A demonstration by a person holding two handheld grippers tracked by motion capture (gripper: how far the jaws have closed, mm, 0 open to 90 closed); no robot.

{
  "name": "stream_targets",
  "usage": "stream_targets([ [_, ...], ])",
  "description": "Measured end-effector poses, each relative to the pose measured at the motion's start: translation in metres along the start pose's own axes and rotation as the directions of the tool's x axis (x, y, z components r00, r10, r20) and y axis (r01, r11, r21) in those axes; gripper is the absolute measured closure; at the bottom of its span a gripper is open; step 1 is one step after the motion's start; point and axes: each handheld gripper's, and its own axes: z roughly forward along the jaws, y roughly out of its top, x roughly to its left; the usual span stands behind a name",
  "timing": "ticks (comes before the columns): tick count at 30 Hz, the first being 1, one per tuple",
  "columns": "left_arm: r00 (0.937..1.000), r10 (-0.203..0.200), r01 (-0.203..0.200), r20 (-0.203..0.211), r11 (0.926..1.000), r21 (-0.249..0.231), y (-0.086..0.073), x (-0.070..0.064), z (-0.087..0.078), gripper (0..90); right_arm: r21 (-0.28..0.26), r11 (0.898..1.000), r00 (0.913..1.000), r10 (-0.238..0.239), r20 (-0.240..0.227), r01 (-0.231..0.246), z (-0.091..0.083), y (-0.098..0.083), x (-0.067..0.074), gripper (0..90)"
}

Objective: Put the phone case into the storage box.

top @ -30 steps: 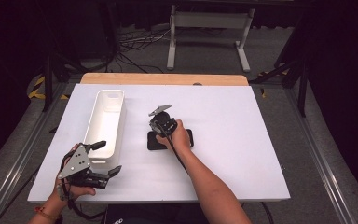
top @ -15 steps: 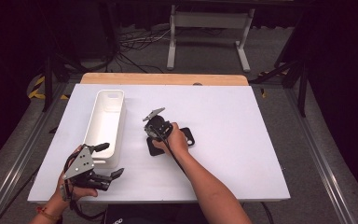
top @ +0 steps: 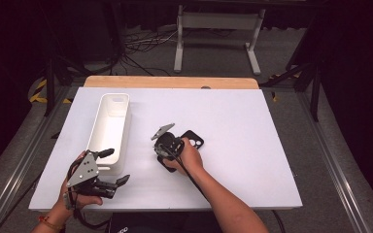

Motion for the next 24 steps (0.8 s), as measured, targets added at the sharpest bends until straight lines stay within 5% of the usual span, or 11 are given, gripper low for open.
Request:
stream_targets([
  [11, 0.9999, -0.012, 0.012, -0.012, 0.9999, -0.006, 0.000, 0.002, -0.001, 6.8, 0.007, 0.998, 0.9977, -0.057, -0.036, 0.057, -0.029, -0.045, 0.016, 90.0],
  [24, 0.9998, -0.014, 0.014, -0.016, 0.9999, -0.003, 0.000, 0.002, 0.000, 6.8, -0.030, 0.999, 0.9992, 0.015, -0.038, -0.016, -0.049, -0.077, 0.010, 89.1],
])
